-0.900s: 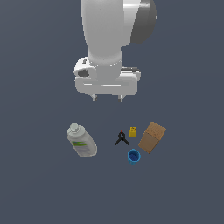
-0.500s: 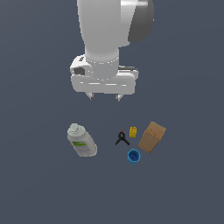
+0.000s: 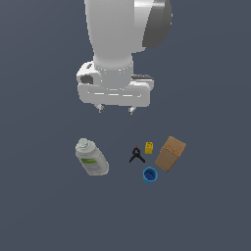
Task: Pick up a designated object from a clutter of objects.
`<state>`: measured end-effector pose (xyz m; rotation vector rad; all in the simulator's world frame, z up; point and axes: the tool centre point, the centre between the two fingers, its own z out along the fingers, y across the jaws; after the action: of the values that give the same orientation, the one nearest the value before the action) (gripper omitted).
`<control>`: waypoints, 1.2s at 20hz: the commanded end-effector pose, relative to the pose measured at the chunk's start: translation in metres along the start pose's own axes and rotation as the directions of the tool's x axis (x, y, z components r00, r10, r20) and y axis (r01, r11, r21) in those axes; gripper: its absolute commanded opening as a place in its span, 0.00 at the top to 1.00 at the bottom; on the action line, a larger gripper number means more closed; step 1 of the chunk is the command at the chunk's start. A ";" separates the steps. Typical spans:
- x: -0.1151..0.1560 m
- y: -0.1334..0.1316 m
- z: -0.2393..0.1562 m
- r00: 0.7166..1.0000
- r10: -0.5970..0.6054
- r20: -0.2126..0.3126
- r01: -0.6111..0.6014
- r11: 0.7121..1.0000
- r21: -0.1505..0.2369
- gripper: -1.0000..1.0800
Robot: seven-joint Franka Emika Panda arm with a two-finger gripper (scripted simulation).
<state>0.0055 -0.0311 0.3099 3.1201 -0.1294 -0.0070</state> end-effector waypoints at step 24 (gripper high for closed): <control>0.095 -0.100 0.139 1.000 0.023 -0.005 -0.023 1.000 0.004 0.04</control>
<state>0.1019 0.0495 0.1823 3.1206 -0.1614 -0.0007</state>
